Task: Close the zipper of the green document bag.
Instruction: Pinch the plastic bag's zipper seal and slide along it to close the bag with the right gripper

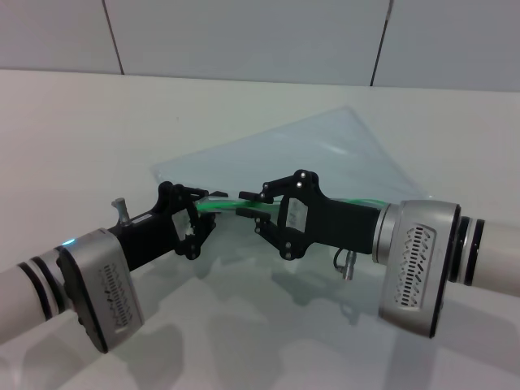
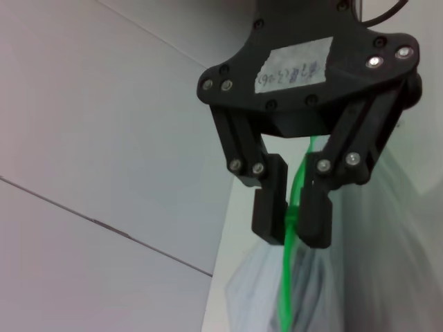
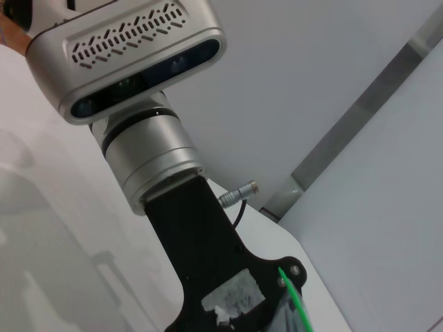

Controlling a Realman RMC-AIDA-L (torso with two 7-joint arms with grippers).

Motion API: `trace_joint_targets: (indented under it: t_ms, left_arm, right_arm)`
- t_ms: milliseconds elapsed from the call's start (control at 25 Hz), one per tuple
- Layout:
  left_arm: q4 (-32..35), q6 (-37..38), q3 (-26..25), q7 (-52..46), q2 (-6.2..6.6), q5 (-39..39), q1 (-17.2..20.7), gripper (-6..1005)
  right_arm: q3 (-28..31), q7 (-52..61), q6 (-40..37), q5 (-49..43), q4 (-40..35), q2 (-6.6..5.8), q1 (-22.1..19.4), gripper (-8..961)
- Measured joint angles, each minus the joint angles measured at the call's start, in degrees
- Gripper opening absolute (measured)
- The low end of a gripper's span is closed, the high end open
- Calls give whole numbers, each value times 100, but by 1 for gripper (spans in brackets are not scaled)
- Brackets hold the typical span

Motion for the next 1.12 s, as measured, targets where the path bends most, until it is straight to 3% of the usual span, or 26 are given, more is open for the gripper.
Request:
trace_joint_targets:
  t_ms: [400,1120]
  left_arm:
    - [24,6,0,2,0,6,8,55]
    - [28,49,1,72,9,6,43,55]
  right_arm:
    - [0,0,2,1,3,0,6,85]
    - [0,-223,11,42,7,-8,-96,80]
